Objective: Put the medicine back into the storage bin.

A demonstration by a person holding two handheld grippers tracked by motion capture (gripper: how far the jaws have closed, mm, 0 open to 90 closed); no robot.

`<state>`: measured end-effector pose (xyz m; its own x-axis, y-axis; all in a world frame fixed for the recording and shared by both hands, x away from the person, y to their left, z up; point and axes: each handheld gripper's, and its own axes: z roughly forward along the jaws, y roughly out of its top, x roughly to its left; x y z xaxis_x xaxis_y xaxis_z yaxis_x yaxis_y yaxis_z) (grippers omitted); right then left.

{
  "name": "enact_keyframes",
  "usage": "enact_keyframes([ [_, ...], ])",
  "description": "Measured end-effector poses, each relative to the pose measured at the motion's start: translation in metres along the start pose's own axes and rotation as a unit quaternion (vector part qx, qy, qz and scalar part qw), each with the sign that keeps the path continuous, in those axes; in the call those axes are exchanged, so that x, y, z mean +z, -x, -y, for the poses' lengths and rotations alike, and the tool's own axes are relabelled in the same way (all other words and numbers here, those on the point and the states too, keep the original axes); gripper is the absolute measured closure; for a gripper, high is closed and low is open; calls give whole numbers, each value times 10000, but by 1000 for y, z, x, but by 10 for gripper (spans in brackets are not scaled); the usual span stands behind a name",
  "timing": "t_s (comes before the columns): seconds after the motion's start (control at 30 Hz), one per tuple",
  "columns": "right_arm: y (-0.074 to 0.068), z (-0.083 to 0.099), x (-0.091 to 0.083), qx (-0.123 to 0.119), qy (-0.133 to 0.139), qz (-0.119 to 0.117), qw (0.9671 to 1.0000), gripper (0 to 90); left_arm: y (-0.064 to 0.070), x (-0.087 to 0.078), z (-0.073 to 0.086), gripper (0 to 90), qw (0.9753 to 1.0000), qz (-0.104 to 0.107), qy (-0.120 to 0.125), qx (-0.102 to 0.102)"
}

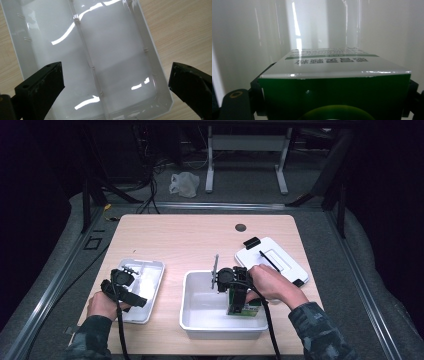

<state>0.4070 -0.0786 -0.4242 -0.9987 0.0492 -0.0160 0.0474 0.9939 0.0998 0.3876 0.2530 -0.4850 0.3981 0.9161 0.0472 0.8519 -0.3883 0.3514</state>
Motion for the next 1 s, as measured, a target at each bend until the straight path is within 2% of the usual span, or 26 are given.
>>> enact_keyframes([
  [0.03, 0, 0, 6, 18, -88, 52, 9999, 153, 0, 0, 0, 0, 10000, -3, -14, 14],
  [0.1, 0, 0, 8, 9, -116, 63, 9999, 153, 0, 0, 0, 0, 10000, -2, -17, 15],
  [0.13, 0, 1, 11, -22, -139, 148, 9998, 153, 0, 0, 0, 0, 10000, -5, -16, 16],
  [0.3, 1, 3, 25, -36, -235, 93, 9997, 152, 0, 0, 0, 0, 10000, -13, -24, 23],
  [0.5, 3, 7, 37, -40, -379, 169, 9991, 151, 0, 0, 0, 0, 10000, -18, -34, 38],
  [0.73, 4, 10, 47, 11, -333, 149, 9993, 150, 0, 1, 0, 0, 10000, -17, -39, 26],
  [0.8, 4, 10, 48, -18, -341, 290, 9990, 150, 0, 1, 0, 0, 10000, -21, -47, 24],
  [0.87, 5, 11, 50, -22, -351, 175, 9992, 150, 0, 1, 0, 0, 10000, -26, -51, 28],
  [0.93, 5, 11, 51, -55, -349, 254, 9991, 149, 0, 1, 0, 1, 10000, -28, -50, 28],
  [1.0, 5, 11, 54, -75, -369, 161, 9992, 148, 0, 1, 0, 1, 10000, -28, -52, 28],
])
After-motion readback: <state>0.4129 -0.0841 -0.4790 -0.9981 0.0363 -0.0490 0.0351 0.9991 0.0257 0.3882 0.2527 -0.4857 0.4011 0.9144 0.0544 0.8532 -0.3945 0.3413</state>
